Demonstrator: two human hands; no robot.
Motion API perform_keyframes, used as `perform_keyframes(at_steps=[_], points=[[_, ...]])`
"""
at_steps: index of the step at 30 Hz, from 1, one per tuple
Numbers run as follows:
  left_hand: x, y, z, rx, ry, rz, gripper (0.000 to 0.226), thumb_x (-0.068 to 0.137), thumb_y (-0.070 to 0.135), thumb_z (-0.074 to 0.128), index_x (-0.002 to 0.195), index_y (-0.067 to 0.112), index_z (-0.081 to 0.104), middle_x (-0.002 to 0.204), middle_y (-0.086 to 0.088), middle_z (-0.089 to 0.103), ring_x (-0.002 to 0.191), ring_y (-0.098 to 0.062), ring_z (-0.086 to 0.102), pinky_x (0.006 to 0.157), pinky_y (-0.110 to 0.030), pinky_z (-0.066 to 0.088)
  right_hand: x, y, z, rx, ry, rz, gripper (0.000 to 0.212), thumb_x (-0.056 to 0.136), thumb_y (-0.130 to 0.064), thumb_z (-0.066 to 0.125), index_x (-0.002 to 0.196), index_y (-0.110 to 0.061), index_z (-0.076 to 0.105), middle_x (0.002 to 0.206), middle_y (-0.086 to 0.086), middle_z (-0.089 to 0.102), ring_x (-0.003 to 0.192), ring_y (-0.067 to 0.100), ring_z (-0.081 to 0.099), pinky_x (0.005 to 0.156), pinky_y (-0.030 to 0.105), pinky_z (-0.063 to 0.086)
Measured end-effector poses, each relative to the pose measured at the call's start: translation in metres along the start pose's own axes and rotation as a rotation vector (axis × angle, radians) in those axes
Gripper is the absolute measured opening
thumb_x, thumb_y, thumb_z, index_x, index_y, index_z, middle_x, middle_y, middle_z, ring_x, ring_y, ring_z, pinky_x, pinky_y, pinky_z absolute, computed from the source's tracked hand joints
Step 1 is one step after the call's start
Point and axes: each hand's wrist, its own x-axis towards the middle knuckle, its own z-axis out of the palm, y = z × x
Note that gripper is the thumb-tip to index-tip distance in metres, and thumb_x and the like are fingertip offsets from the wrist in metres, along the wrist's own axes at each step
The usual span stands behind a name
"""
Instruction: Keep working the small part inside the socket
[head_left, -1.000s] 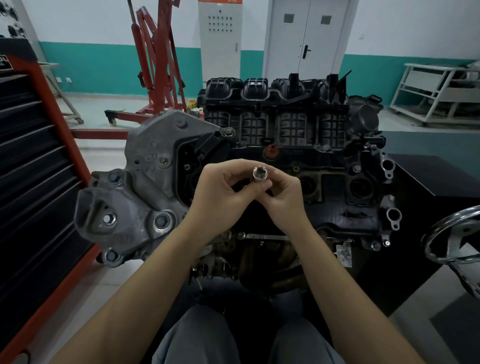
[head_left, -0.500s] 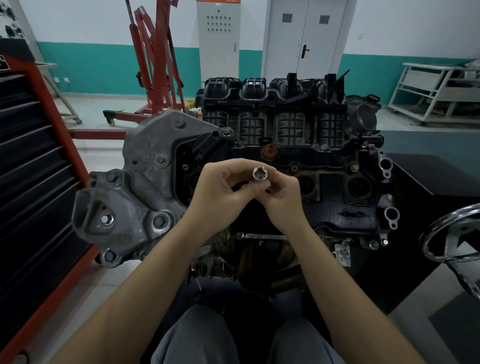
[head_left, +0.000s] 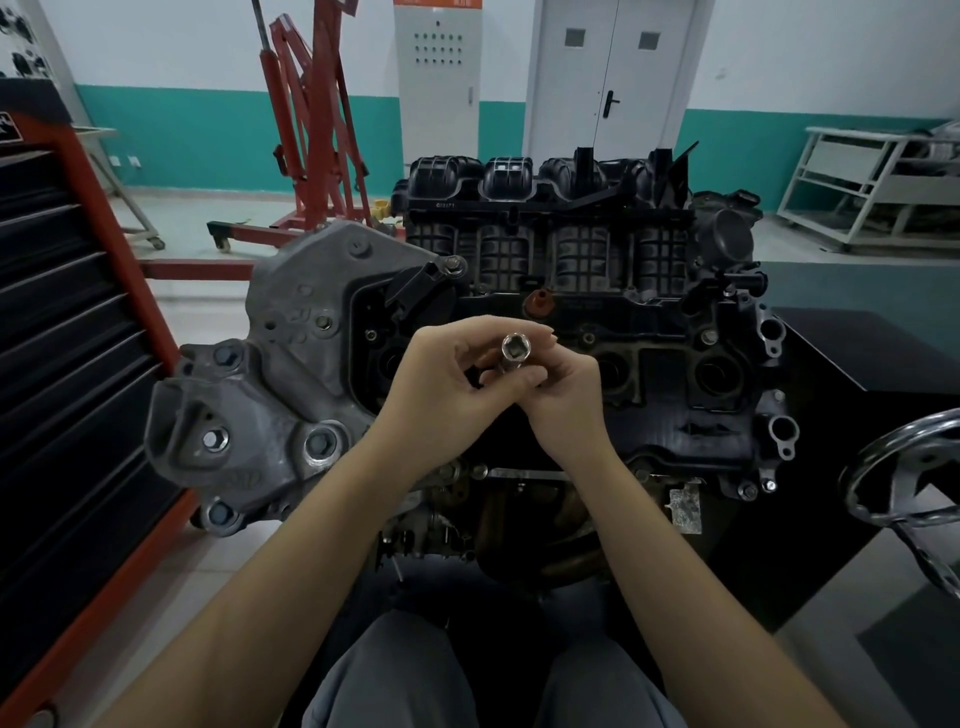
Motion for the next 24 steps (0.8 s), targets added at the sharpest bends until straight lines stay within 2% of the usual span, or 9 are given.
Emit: perform_keyframes(at_steps=[4, 10, 12, 14, 17, 21, 24], points=[[-0.0009, -0.0021, 0.0032, 0.064, 0.105, 0.01, 0.013, 0.077, 0.002, 0.078, 0.089, 0.005, 0.075, 0.087, -0.003, 0.075, 0.087, -0.015, 0.072, 0.082, -0.037, 0.058, 0.0002, 0.0009, 0.0001, -0.003, 0.014, -0.019, 0.016, 0.08, 0.004, 0.071, 0.093, -0.005, 0.07, 0.087, -0.001, 0.073, 0.087, 0.017, 0.07, 0.079, 0.027, 0.054], [0.0005, -0.0005, 0.0005, -0.085, -0.04, -0.014, 0.032, 0.082, -0.01, 0.067, 0.104, 0.012, 0.07, 0.098, -0.003, 0.074, 0.097, -0.014, 0.07, 0.087, -0.024, 0.053, -0.0003, 0.0007, -0.0001, -0.02, -0.018, -0.015, 0.026, 0.081, 0.005, 0.066, 0.096, -0.017, 0.067, 0.087, -0.016, 0.072, 0.088, 0.006, 0.068, 0.079, 0.021, 0.051], [0.0007, -0.0014, 0.0016, -0.058, -0.02, -0.001, 0.032, 0.08, -0.009, 0.07, 0.104, 0.013, 0.07, 0.098, -0.002, 0.074, 0.097, -0.013, 0.07, 0.087, -0.024, 0.053, -0.0002, 0.0013, 0.0007, -0.022, 0.007, 0.002, 0.024, 0.081, 0.006, 0.067, 0.096, -0.013, 0.069, 0.085, -0.012, 0.073, 0.086, 0.009, 0.069, 0.078, 0.025, 0.053], [-0.0001, -0.0028, 0.0044, 0.007, 0.07, 0.02, 0.027, 0.075, -0.004, 0.078, 0.097, 0.012, 0.072, 0.093, -0.003, 0.074, 0.091, -0.014, 0.071, 0.084, -0.028, 0.055, 0.0002, 0.0012, 0.0013, -0.017, 0.025, 0.006, 0.019, 0.08, 0.006, 0.068, 0.095, -0.006, 0.07, 0.086, -0.005, 0.073, 0.086, 0.014, 0.07, 0.079, 0.029, 0.054], [-0.0019, -0.0034, 0.0065, 0.008, 0.144, 0.023, 0.019, 0.076, -0.001, 0.078, 0.09, 0.011, 0.074, 0.089, -0.002, 0.075, 0.088, -0.015, 0.072, 0.082, -0.033, 0.057, 0.0009, 0.0006, 0.0001, -0.021, 0.012, -0.011, 0.017, 0.08, 0.004, 0.07, 0.097, 0.001, 0.07, 0.09, 0.002, 0.072, 0.089, 0.016, 0.07, 0.082, 0.028, 0.054], [-0.0019, -0.0023, 0.002, -0.121, 0.102, 0.001, 0.024, 0.081, -0.008, 0.069, 0.098, 0.01, 0.072, 0.095, -0.005, 0.075, 0.094, -0.017, 0.072, 0.086, -0.03, 0.056, -0.0006, -0.0026, -0.0002, -0.003, -0.021, -0.016, 0.03, 0.083, 0.004, 0.067, 0.111, -0.008, 0.065, 0.099, -0.003, 0.07, 0.098, 0.013, 0.068, 0.085, 0.023, 0.051], [-0.002, -0.0021, 0.001, -0.098, 0.044, -0.015, 0.027, 0.081, -0.009, 0.069, 0.102, 0.007, 0.071, 0.098, -0.008, 0.074, 0.096, -0.018, 0.071, 0.088, -0.032, 0.055, -0.0006, -0.0014, 0.0004, -0.005, 0.012, 0.004, 0.025, 0.081, 0.004, 0.067, 0.103, -0.008, 0.068, 0.093, -0.001, 0.071, 0.091, 0.013, 0.069, 0.082, 0.026, 0.053]])
